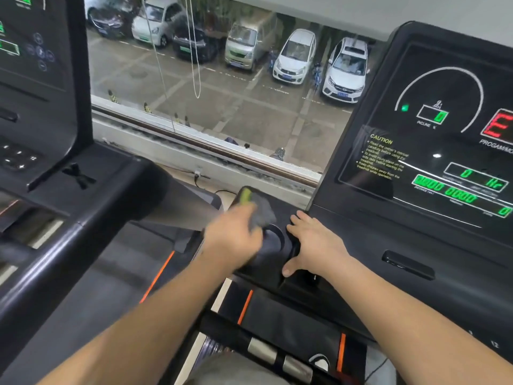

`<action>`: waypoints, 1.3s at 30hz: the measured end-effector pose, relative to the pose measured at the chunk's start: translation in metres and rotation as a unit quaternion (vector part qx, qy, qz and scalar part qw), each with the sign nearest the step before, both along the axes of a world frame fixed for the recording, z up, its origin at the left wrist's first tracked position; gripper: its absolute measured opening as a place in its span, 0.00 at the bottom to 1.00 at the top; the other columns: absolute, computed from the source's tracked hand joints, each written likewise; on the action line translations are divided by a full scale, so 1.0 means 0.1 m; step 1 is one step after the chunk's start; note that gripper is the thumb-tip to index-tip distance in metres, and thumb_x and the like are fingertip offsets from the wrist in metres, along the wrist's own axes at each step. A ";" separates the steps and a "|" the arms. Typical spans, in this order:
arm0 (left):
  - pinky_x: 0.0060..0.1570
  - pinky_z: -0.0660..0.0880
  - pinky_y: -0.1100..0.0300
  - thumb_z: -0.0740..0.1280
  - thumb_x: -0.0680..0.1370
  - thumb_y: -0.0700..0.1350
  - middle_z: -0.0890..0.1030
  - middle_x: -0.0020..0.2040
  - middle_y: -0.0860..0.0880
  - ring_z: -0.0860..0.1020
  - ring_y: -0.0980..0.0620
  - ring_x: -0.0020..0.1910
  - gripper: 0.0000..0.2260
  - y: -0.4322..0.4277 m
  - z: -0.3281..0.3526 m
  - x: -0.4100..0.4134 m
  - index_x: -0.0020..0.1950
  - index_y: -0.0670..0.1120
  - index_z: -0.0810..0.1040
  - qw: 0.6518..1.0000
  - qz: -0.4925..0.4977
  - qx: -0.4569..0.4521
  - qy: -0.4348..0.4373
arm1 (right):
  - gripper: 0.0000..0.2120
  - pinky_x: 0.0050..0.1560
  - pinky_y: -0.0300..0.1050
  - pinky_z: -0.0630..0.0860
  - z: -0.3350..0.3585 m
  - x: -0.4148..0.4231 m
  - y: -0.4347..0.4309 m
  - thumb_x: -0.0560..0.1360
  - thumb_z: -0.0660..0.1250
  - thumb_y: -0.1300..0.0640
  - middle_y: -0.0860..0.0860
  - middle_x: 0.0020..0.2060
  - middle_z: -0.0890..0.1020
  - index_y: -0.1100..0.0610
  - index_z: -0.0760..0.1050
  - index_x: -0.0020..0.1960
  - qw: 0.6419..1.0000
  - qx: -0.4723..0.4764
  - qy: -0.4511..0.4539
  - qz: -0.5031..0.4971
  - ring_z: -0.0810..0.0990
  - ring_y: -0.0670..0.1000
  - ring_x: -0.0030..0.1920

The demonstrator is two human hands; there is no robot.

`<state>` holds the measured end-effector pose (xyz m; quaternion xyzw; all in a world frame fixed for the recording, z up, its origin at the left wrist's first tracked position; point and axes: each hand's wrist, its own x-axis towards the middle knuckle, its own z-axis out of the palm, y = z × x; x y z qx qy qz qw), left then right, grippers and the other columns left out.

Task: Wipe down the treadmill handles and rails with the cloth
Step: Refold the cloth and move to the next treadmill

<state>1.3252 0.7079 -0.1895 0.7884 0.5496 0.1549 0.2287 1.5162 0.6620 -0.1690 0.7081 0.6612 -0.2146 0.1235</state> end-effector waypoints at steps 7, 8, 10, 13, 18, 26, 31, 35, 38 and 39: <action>0.57 0.65 0.50 0.61 0.77 0.55 0.79 0.57 0.50 0.76 0.47 0.58 0.14 -0.11 -0.17 0.24 0.57 0.51 0.78 0.937 -0.268 0.078 0.208 | 0.55 0.81 0.46 0.42 -0.04 0.01 -0.01 0.64 0.76 0.31 0.47 0.83 0.53 0.53 0.59 0.82 0.999 -0.002 -0.025 0.027 0.41 0.46 0.82; 0.56 0.64 0.50 0.60 0.78 0.55 0.79 0.57 0.49 0.76 0.47 0.58 0.14 -0.05 -0.17 0.23 0.57 0.51 0.78 0.930 -0.283 0.083 0.220 | 0.55 0.80 0.46 0.42 -0.04 0.01 -0.01 0.64 0.76 0.31 0.47 0.83 0.53 0.53 0.59 0.82 0.999 -0.003 -0.026 0.030 0.41 0.46 0.82; 0.52 0.66 0.51 0.60 0.79 0.54 0.80 0.56 0.49 0.78 0.46 0.57 0.13 -0.01 -0.15 0.29 0.58 0.50 0.78 0.931 -0.269 0.061 0.239 | 0.54 0.81 0.47 0.42 -0.04 0.00 0.01 0.65 0.76 0.31 0.47 0.83 0.54 0.53 0.60 0.82 0.999 -0.004 -0.031 0.032 0.41 0.47 0.82; 0.52 0.71 0.53 0.59 0.82 0.53 0.78 0.61 0.47 0.78 0.43 0.60 0.13 -0.17 -0.17 0.51 0.62 0.49 0.75 0.963 -0.168 0.008 0.212 | 0.56 0.81 0.46 0.42 -0.07 0.00 0.01 0.63 0.78 0.31 0.47 0.82 0.55 0.53 0.59 0.82 0.999 0.009 -0.023 0.025 0.42 0.46 0.82; 0.57 0.76 0.53 0.58 0.84 0.53 0.82 0.59 0.44 0.81 0.42 0.58 0.17 -0.09 -0.27 0.64 0.63 0.43 0.78 0.958 0.125 -0.253 -0.045 | 0.67 0.79 0.48 0.55 -0.07 0.03 -0.03 0.60 0.83 0.38 0.42 0.83 0.47 0.44 0.41 0.84 0.997 0.029 0.029 -0.065 0.48 0.48 0.83; 0.55 0.78 0.52 0.63 0.81 0.44 0.82 0.49 0.43 0.82 0.42 0.54 0.08 -0.03 -0.28 0.60 0.51 0.42 0.80 0.955 0.046 -0.288 -0.055 | 0.48 0.73 0.47 0.65 -0.02 0.00 -0.01 0.70 0.78 0.47 0.46 0.82 0.53 0.46 0.55 0.82 0.999 0.021 -0.003 -0.032 0.53 0.51 0.81; 0.42 0.75 0.53 0.67 0.78 0.43 0.80 0.47 0.50 0.79 0.46 0.48 0.06 0.09 -0.15 0.40 0.54 0.50 0.80 0.937 -0.252 -0.069 0.233 | 0.50 0.80 0.46 0.44 -0.02 0.01 0.00 0.64 0.78 0.33 0.46 0.80 0.61 0.52 0.65 0.79 1.000 0.005 -0.007 0.017 0.44 0.46 0.82; 0.59 0.68 0.49 0.67 0.80 0.45 0.81 0.60 0.45 0.76 0.41 0.63 0.10 0.17 -0.18 0.31 0.60 0.46 0.81 0.841 -0.394 0.109 0.355 | 0.53 0.80 0.47 0.42 -0.05 0.01 0.01 0.65 0.78 0.33 0.46 0.82 0.57 0.53 0.61 0.81 0.999 -0.004 -0.019 0.025 0.41 0.47 0.82; 0.62 0.66 0.48 0.64 0.83 0.44 0.76 0.69 0.43 0.72 0.41 0.70 0.17 0.30 -0.24 0.15 0.71 0.43 0.73 0.804 -0.454 0.169 0.346 | 0.53 0.80 0.47 0.41 -0.04 -0.01 0.03 0.65 0.78 0.34 0.47 0.82 0.57 0.53 0.61 0.81 0.999 -0.011 -0.019 0.024 0.41 0.47 0.82; 0.61 0.67 0.50 0.64 0.83 0.45 0.74 0.73 0.45 0.70 0.44 0.72 0.20 0.32 -0.24 0.12 0.75 0.45 0.69 0.798 -0.462 0.182 0.343 | 0.53 0.80 0.47 0.41 -0.04 -0.01 0.04 0.65 0.79 0.34 0.47 0.82 0.57 0.53 0.61 0.81 0.999 -0.016 -0.019 0.022 0.41 0.47 0.82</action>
